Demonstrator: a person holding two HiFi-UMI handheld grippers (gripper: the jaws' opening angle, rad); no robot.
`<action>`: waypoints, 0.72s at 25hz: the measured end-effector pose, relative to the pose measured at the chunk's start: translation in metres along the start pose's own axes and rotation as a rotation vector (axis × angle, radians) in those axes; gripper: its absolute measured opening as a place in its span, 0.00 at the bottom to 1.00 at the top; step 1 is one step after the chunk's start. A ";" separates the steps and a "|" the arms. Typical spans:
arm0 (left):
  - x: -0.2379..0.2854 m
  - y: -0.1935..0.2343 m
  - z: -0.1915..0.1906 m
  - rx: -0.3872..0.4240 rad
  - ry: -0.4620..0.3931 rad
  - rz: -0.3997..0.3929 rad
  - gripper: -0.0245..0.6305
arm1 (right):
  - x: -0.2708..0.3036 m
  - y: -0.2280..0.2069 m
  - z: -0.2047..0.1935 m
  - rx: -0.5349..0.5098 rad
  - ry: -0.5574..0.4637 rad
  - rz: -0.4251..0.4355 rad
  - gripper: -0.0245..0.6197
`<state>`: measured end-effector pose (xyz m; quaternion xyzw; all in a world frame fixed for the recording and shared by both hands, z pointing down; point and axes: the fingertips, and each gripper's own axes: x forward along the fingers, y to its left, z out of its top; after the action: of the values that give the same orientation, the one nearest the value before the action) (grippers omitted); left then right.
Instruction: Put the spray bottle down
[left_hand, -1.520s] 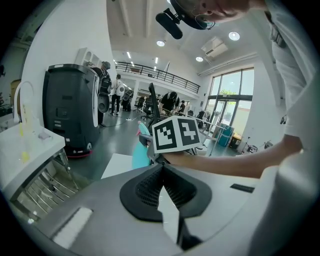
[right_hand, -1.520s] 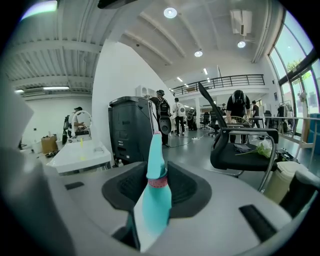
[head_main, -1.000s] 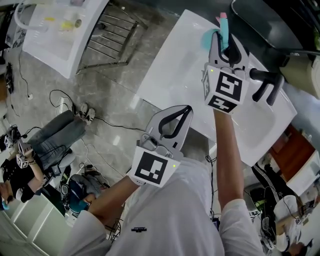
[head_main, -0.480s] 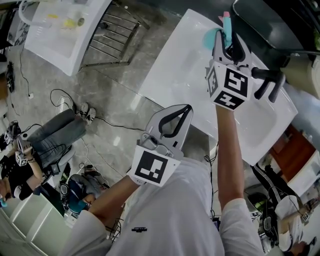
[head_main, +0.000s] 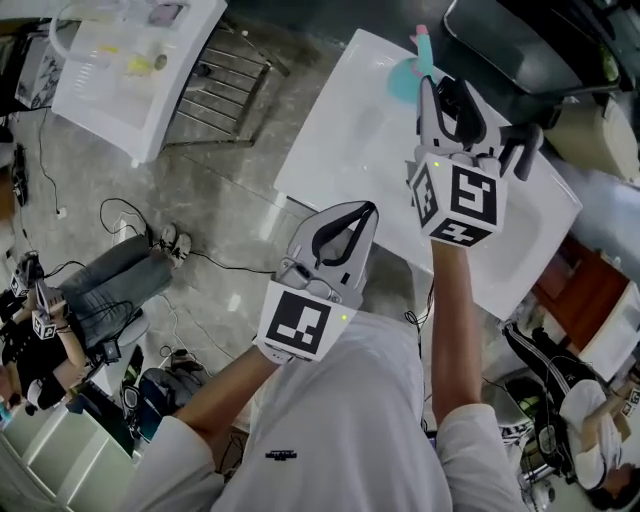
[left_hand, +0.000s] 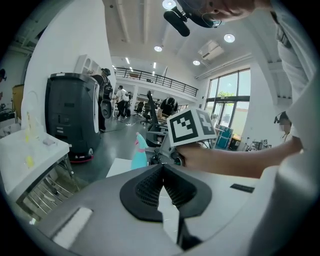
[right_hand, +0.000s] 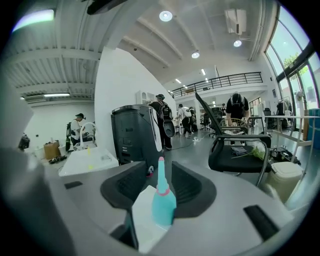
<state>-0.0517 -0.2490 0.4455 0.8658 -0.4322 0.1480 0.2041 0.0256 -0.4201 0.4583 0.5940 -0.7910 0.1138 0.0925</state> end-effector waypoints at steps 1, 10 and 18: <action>-0.002 -0.003 0.003 0.004 -0.007 -0.005 0.04 | -0.011 -0.001 0.007 -0.002 -0.010 0.004 0.25; -0.028 -0.035 0.042 0.056 -0.063 -0.042 0.04 | -0.121 -0.014 0.052 -0.005 -0.035 0.045 0.10; -0.045 -0.059 0.070 0.124 -0.106 -0.092 0.04 | -0.204 -0.015 0.066 -0.044 -0.038 0.040 0.08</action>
<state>-0.0243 -0.2200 0.3518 0.9024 -0.3920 0.1187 0.1337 0.0957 -0.2553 0.3388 0.5777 -0.8068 0.0870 0.0881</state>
